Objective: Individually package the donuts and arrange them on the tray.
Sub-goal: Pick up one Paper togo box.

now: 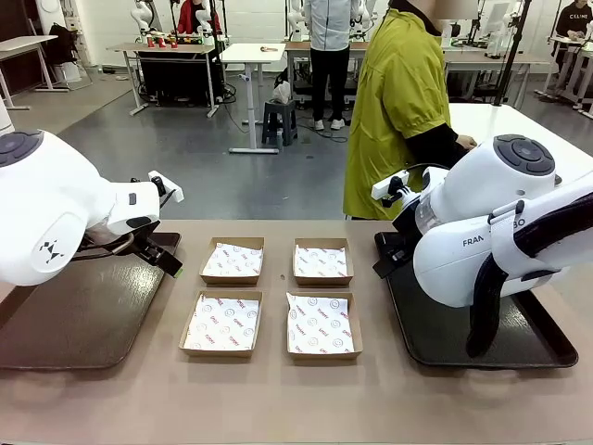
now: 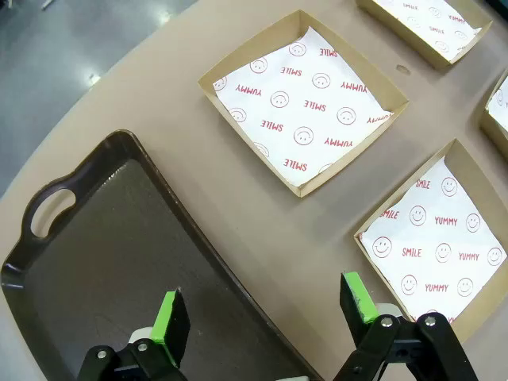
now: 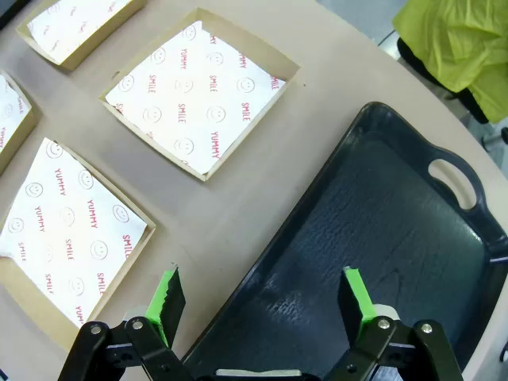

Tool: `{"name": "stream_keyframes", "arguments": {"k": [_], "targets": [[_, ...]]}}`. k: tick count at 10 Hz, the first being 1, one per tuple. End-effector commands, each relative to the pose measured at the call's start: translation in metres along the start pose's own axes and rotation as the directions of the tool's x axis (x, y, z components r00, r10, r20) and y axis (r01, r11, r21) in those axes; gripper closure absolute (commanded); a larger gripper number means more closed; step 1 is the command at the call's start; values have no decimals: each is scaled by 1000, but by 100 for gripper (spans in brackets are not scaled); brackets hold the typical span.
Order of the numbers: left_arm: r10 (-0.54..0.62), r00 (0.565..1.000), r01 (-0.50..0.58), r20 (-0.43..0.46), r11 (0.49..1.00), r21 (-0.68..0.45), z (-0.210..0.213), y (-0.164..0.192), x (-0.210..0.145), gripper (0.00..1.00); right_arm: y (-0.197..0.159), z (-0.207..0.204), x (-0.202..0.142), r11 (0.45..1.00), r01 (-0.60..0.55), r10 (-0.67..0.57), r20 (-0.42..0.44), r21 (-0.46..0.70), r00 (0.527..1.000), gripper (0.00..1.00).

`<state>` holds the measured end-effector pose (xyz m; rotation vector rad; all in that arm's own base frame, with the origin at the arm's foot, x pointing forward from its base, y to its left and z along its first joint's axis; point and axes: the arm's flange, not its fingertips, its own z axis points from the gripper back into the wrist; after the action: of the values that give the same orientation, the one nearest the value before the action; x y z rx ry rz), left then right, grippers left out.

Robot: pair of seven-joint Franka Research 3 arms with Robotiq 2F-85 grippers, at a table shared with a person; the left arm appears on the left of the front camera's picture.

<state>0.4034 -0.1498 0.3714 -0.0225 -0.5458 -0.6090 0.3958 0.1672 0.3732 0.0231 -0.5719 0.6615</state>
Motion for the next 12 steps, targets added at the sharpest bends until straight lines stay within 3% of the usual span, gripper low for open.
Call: {"name": "stream_keyframes", "arguments": {"k": [1, 5, 9, 10, 11, 12], "targets": [[-15, 998, 15, -68, 1000, 2, 18, -7, -12, 0, 3, 16, -9, 1000, 5, -5, -16, -9, 1000, 0], [-70, 974, 62, -217, 997, -46, 100, -17, -94, 0, 21, 98, -76, 1000, -28, 27, -167, -4, 986, 0], [-77, 969, 52, -233, 992, -113, 120, -21, -137, 0, 39, 133, -131, 997, -64, 72, -270, 41, 960, 0], [-62, 972, 38, -227, 993, -110, 118, -22, -140, 0, 35, 129, -131, 998, -55, 64, -270, 37, 961, 0], [-71, 964, 50, -258, 995, -86, 135, 7, -31, 0, 8, 141, -24, 999, -21, 32, -269, 45, 963, 0], [-71, 964, 50, -258, 995, -86, 135, 7, -31, 0, 8, 141, -24, 999, -21, 32, -269, 45, 963, 0]]}}
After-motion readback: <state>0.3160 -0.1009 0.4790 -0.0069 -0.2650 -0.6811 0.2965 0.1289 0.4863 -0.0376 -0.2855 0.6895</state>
